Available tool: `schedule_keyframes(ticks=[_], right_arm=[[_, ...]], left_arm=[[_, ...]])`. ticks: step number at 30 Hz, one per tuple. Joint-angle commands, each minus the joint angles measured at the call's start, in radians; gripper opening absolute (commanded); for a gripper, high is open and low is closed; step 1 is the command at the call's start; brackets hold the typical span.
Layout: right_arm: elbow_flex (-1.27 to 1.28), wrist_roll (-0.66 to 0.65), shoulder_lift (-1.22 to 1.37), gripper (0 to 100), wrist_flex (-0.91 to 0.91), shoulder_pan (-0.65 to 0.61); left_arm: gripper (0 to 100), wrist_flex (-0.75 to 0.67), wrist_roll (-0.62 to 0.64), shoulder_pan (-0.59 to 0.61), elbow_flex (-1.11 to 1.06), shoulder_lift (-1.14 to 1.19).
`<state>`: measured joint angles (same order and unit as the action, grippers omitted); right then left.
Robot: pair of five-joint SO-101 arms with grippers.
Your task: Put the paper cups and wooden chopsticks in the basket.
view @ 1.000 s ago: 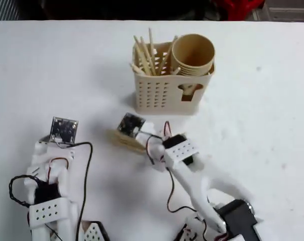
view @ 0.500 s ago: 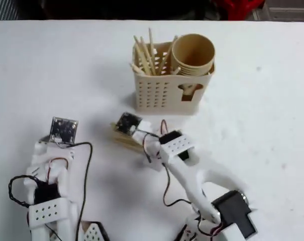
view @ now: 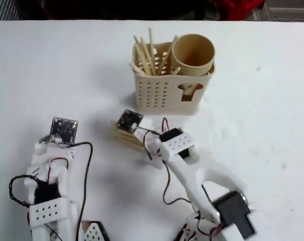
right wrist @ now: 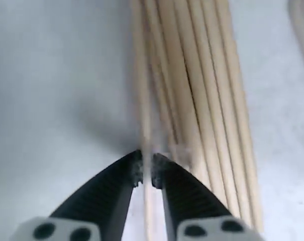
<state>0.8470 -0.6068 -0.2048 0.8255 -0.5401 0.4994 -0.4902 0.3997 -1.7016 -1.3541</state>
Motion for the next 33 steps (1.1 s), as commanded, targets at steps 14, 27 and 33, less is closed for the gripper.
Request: schedule_keyframes(ticks=[14, 27, 33], right_arm=[[-0.143, 0.172, -0.702, 1.6, 0.248, 0.008], [-0.585, 0.381, -0.510, 1.6, -0.214, 0.018], [-0.649, 0.381, -0.308, 1.7, -0.539, 0.022]], left_arm=[[9, -0.025, 0.006, -0.010, 0.008, -0.013], [9, -0.023, 0.006, -0.013, 0.008, -0.013], [9, -0.025, 0.006, -0.013, 0.008, -0.013]])
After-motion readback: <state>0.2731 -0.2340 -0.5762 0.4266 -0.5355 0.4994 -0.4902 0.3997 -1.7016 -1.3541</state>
